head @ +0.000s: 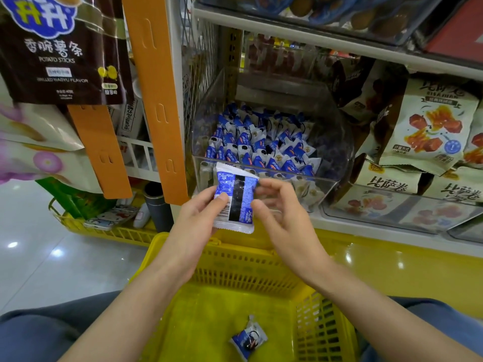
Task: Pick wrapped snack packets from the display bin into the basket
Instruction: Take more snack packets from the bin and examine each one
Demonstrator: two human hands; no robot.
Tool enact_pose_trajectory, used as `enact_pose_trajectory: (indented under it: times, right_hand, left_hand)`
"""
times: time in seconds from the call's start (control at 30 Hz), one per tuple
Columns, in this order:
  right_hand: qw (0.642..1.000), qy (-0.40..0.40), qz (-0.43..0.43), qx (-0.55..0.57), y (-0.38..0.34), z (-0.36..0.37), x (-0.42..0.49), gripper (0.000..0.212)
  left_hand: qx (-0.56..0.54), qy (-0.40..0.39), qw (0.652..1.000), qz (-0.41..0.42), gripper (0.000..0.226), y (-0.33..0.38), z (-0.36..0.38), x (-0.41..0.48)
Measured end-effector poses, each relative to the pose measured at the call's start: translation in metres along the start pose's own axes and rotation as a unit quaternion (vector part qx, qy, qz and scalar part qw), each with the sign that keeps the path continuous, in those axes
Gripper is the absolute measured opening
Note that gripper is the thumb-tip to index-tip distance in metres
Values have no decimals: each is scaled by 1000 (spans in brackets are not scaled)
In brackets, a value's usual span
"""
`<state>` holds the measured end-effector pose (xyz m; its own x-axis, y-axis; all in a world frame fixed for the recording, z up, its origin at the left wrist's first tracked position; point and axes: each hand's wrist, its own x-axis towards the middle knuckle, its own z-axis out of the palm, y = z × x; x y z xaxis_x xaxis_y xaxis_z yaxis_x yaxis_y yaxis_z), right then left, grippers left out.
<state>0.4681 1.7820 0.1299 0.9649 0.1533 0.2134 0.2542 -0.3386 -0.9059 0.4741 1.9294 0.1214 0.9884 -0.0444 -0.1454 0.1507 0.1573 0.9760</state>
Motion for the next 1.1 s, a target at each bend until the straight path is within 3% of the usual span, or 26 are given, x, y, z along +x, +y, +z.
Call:
enact_pose_trajectory:
  times: [0.13,0.23,0.3,0.43,0.57,0.83,1.1]
  right_hand:
    - [968,-14,160,194,0,-2,4,40]
    - [945,-52,218,236,-1,-6,6,36]
    - [948,-68,213,225,-1,-7,5,27]
    - [952,-18,212,220,2,-3,7,23]
    - [957,6,203,206,2,-1,8,25]
    - [972,1,167,162,7,4,6,18]
    - [992,-32,121,15,11,9,1,26]
  left_hand:
    - [20,-28,999,19,29,-1,1,-1]
    - [32,-44,997,49,27,-2,0,-1]
    - [73,-34,993,90,25,-2,2,0]
    - [158,23,973,164,29,-9,5,-1]
    - [312,57,918,241,35,-16,6,-2]
    - [394,18,881,262,36,-17,1,-5]
    - [513,24,818,260,34,-15,-1,-9]
